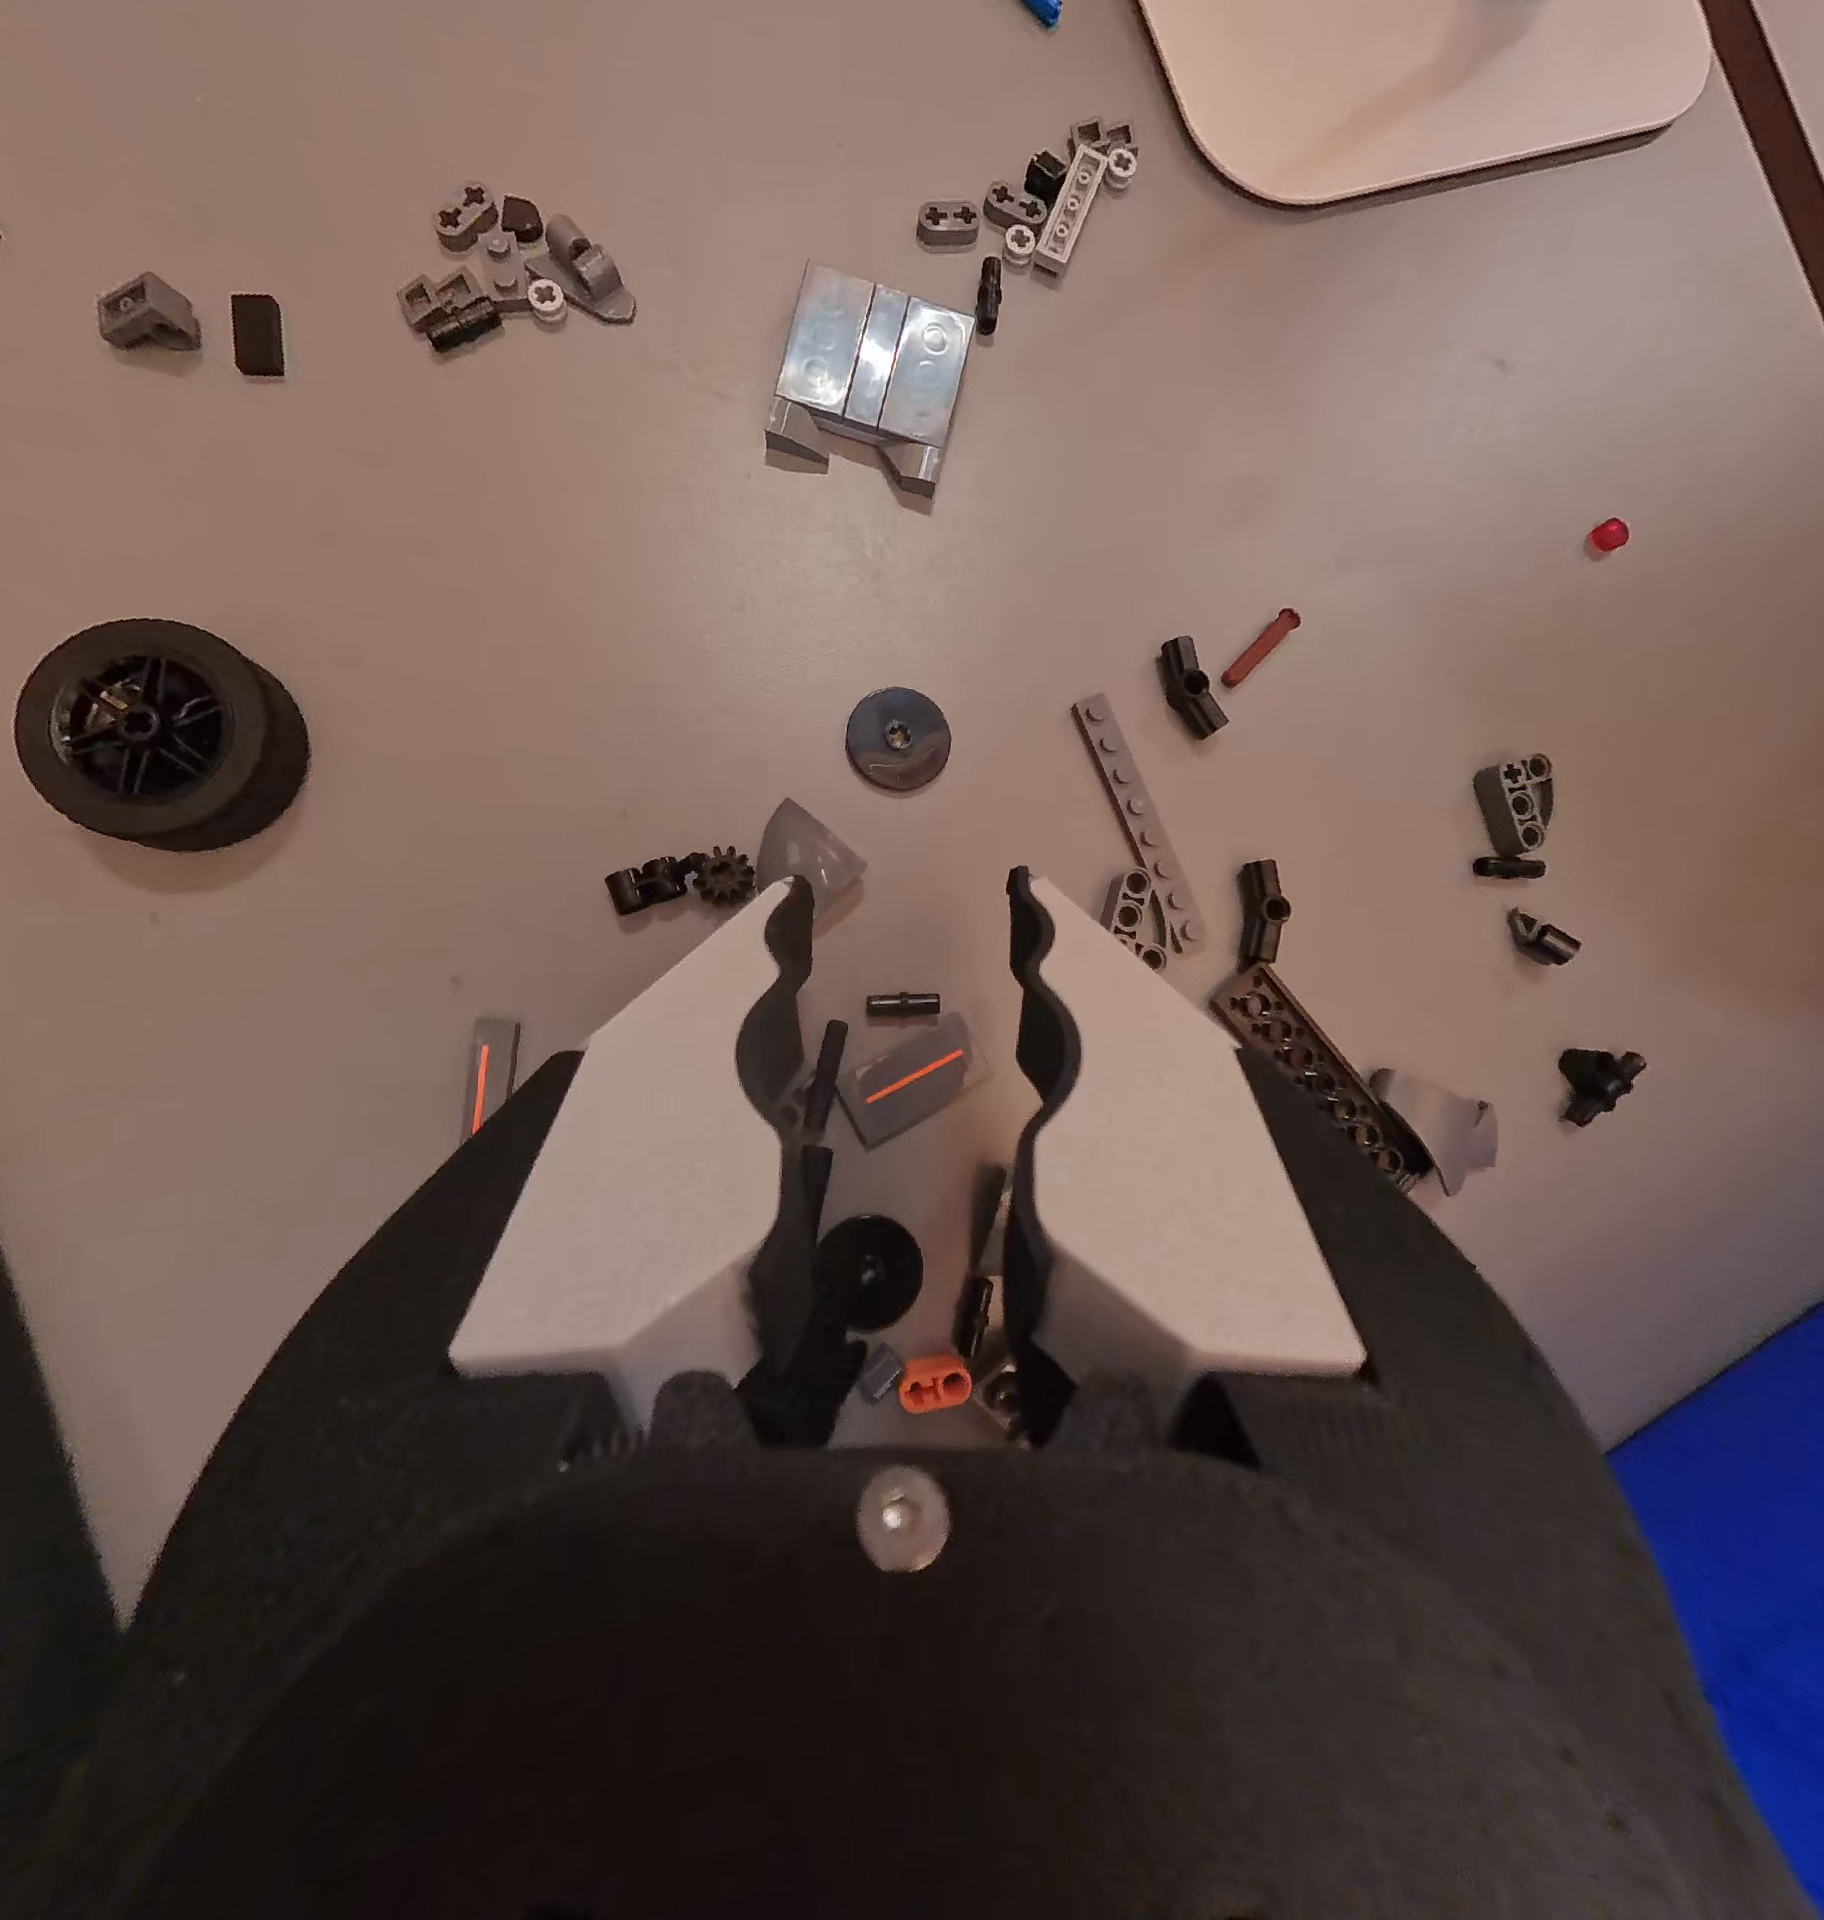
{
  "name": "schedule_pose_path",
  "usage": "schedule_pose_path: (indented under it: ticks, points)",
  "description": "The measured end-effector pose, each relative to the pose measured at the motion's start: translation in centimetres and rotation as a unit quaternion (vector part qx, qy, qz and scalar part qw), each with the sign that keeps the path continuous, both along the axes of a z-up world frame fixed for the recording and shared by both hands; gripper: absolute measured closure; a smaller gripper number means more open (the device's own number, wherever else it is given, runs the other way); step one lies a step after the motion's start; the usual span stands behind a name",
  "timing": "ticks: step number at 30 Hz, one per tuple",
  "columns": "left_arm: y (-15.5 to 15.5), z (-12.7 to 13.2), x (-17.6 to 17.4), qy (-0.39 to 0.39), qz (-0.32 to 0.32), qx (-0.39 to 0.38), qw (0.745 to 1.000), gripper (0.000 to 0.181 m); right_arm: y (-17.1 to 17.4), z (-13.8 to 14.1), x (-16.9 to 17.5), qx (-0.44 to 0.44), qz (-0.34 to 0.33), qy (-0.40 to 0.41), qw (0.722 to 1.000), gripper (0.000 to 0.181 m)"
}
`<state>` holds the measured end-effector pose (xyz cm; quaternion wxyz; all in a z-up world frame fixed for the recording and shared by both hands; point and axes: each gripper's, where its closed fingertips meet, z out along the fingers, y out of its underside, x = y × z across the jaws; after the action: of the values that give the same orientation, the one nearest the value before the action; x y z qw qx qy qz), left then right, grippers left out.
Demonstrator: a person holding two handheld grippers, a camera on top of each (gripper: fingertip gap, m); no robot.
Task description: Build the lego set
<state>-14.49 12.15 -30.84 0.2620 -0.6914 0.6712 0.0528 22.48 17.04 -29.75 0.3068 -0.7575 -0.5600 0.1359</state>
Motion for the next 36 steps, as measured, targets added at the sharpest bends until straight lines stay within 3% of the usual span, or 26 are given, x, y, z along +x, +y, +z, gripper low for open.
schedule_pose_path:
  ticks: [7, 15, 22, 25, 30, 33, 36]
  points:
    - [1.7, 0.1, 2.6, -0.003, 0.021, 0.028, 0.999, 0.093, 1.1, 1.6, 1.5, 0.017, -0.029, 0.019, 0.999, 0.144]
    - [3.5, 0.1, 3.7, -0.035, 0.053, 0.033, 0.997, 0.094, 3.0, 3.3, 4.5, -0.007, -0.098, 0.087, 0.991, 0.146]
    - [4.8, 0.4, 5.0, -0.033, 0.070, 0.062, 0.995, 0.096, 2.5, 2.4, 4.1, -0.006, -0.082, 0.060, 0.995, 0.145]
    - [5.1, 2.3, 4.0, -0.042, 0.067, 0.093, 0.993, 0.093, 2.4, 2.3, 3.9, -0.006, -0.077, 0.056, 0.995, 0.145]
    - [6.4, 7.6, -0.7, -0.097, 0.110, 0.151, 0.978, 0.088, 2.2, 2.4, 3.7, -0.006, -0.073, 0.059, 0.996, 0.145]
    - [7.7, 10.1, -6.6, -0.113, 0.175, 0.184, 0.961, 0.090, 2.1, 2.3, 3.6, -0.007, -0.070, 0.057, 0.996, 0.145]
    - [8.1, 10.6, -11.9, -0.182, 0.244, 0.160, 0.939, 0.094, 2.1, 2.1, 3.4, -0.010, -0.067, 0.056, 0.996, 0.145]
